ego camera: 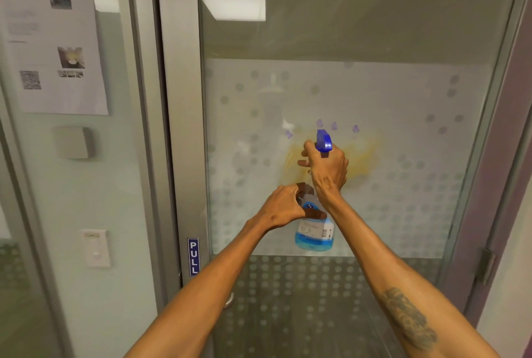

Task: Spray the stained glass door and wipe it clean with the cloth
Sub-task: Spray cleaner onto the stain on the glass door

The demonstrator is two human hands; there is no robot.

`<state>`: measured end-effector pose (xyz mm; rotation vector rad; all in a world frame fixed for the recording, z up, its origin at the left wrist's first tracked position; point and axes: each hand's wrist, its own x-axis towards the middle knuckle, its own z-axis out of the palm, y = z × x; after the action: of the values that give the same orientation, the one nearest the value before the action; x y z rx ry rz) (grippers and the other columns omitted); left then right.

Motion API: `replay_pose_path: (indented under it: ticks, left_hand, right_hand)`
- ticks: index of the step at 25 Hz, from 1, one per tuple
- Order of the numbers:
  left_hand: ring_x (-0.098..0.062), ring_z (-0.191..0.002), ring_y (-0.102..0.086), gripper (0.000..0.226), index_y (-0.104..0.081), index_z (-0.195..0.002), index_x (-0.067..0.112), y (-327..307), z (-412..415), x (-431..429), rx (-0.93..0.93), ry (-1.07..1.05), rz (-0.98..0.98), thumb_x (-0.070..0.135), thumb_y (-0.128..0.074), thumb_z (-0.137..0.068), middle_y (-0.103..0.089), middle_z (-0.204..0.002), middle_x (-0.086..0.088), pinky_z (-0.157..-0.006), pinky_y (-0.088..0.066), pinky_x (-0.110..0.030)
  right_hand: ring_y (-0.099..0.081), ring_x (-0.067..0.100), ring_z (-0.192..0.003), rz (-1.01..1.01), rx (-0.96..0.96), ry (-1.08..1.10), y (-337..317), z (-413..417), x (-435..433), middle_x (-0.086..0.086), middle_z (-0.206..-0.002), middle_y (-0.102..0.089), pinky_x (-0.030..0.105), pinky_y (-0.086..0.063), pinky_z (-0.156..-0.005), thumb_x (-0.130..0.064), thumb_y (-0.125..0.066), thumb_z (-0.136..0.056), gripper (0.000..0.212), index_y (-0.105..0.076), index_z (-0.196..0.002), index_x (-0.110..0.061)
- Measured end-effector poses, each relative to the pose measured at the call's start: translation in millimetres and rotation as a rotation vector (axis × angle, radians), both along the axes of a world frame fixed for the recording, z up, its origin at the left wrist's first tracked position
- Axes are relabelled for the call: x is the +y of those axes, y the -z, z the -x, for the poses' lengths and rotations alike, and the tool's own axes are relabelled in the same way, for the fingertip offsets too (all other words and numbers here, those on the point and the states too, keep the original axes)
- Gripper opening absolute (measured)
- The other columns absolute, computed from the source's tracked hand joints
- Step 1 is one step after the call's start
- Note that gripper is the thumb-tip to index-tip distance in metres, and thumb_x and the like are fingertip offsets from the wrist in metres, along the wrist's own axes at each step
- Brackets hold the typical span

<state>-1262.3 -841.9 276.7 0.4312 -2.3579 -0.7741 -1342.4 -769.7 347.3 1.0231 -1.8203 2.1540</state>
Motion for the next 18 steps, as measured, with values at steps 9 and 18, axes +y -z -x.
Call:
replay_pose_path:
  ticks: [9, 18]
  left_hand:
    - [-0.024, -0.099, -0.072, 0.057, -0.065, -0.119, 0.02, 10, -32, -17, -0.028, -0.034, -0.038, 0.055, -0.075, -0.076, -0.074, -0.116, -0.004, -0.087, -0.064, -0.04]
    - [-0.021, -0.094, -0.073, 0.055, -0.065, -0.116, 0.022, 21, -47, -26, -0.06, -0.025, -0.022, 0.058, -0.074, -0.075, -0.075, -0.113, 0.0, -0.083, -0.065, -0.036]
  right_hand:
    - [-0.069, 0.004, -0.053, -0.033, 0.003, -0.039, 8, -29, -20, -0.003, -0.063, -0.071, 0.02, -0.051, -0.054, -0.039, -0.061, -0.093, 0.032, -0.07, -0.084, -0.009]
    - [-0.074, 0.011, -0.057, -0.024, -0.056, -0.07, 19, -41, -26, -0.005, -0.08, -0.076, 0.024, -0.057, -0.058, -0.04, -0.064, -0.092, 0.025, -0.069, -0.094, -0.016]
